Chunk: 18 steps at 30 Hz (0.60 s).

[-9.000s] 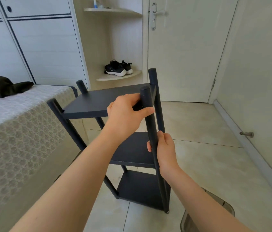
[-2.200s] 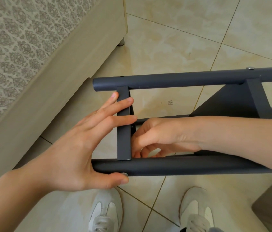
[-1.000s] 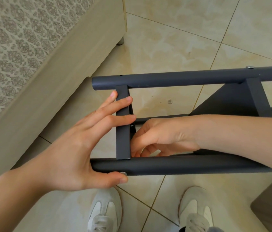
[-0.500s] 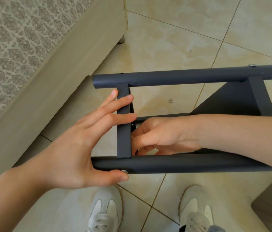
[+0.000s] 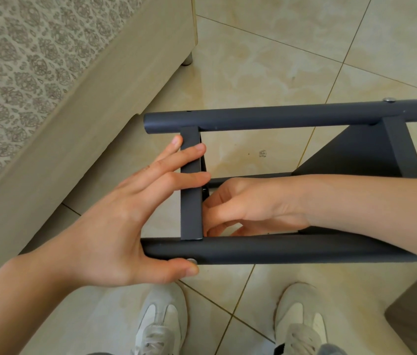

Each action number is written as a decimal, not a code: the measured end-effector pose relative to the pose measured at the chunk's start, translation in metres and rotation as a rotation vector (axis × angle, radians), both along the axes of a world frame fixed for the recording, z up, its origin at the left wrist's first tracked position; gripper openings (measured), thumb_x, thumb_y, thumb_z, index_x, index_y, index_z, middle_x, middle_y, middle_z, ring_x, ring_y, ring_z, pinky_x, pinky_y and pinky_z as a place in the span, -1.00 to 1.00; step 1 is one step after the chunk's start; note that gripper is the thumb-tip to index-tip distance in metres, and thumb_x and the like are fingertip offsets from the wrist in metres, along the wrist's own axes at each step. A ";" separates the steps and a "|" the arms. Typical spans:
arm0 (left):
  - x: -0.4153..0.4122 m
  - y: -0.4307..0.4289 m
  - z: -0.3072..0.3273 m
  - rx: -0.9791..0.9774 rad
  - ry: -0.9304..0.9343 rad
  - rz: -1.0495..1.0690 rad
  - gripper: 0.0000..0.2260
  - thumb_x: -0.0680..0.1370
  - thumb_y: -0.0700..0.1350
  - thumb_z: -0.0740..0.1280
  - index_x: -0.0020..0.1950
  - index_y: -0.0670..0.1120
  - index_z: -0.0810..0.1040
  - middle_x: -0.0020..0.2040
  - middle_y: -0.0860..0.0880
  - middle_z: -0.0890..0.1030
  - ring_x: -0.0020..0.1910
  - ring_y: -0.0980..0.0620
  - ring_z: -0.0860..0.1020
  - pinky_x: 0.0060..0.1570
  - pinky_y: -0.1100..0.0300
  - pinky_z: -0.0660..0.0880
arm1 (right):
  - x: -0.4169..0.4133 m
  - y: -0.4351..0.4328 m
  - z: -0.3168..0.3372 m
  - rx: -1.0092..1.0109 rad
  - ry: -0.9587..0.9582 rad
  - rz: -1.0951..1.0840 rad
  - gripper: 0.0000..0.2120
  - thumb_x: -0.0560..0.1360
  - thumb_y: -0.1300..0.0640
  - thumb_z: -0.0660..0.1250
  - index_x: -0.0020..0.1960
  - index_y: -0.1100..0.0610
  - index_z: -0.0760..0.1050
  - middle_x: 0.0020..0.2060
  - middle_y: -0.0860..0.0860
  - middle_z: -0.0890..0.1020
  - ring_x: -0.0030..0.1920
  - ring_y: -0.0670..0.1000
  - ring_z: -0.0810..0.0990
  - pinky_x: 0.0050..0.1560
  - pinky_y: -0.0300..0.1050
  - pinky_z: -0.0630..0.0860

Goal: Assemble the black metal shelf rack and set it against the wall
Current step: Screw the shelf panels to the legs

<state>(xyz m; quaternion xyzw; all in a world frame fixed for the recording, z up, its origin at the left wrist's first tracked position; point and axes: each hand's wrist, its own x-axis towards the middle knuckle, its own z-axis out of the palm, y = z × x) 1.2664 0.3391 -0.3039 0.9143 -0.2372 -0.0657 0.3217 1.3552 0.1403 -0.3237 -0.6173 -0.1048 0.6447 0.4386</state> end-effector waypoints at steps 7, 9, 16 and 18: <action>-0.001 0.001 0.001 0.010 -0.002 0.011 -0.21 0.35 0.28 0.46 0.50 0.09 0.29 0.64 0.15 0.11 0.64 0.01 -0.02 0.53 0.22 0.05 | 0.002 0.000 0.003 0.013 0.023 0.013 -0.90 0.49 0.19 0.36 -0.07 0.17 0.65 -0.10 0.09 0.66 -0.03 0.01 0.58 0.11 -0.02 0.47; 0.000 0.001 0.000 0.010 -0.007 0.011 -0.21 0.35 0.27 0.46 0.50 0.07 0.30 0.64 0.13 0.12 0.64 0.01 -0.01 0.53 0.21 0.06 | 0.001 0.001 0.002 -0.002 0.003 0.006 -0.90 0.49 0.17 0.37 -0.09 0.15 0.66 -0.12 0.07 0.67 -0.05 0.00 0.59 0.08 -0.03 0.48; 0.000 0.001 0.000 0.010 -0.005 0.001 -0.21 0.36 0.26 0.47 0.51 0.04 0.31 0.64 0.10 0.12 0.64 -0.02 -0.02 0.54 0.21 0.04 | 0.002 -0.001 0.004 0.029 0.063 -0.008 -0.91 0.49 0.22 0.34 -0.09 0.17 0.63 -0.14 0.08 0.64 -0.06 0.01 0.56 0.07 -0.03 0.44; 0.000 0.001 0.000 0.008 -0.007 0.005 -0.22 0.36 0.26 0.47 0.50 0.03 0.31 0.64 0.10 0.12 0.64 -0.01 -0.01 0.54 0.21 0.05 | 0.002 0.000 0.004 0.016 0.039 0.002 -0.91 0.48 0.20 0.35 -0.13 0.17 0.64 -0.14 0.09 0.64 -0.05 0.02 0.56 0.09 -0.02 0.44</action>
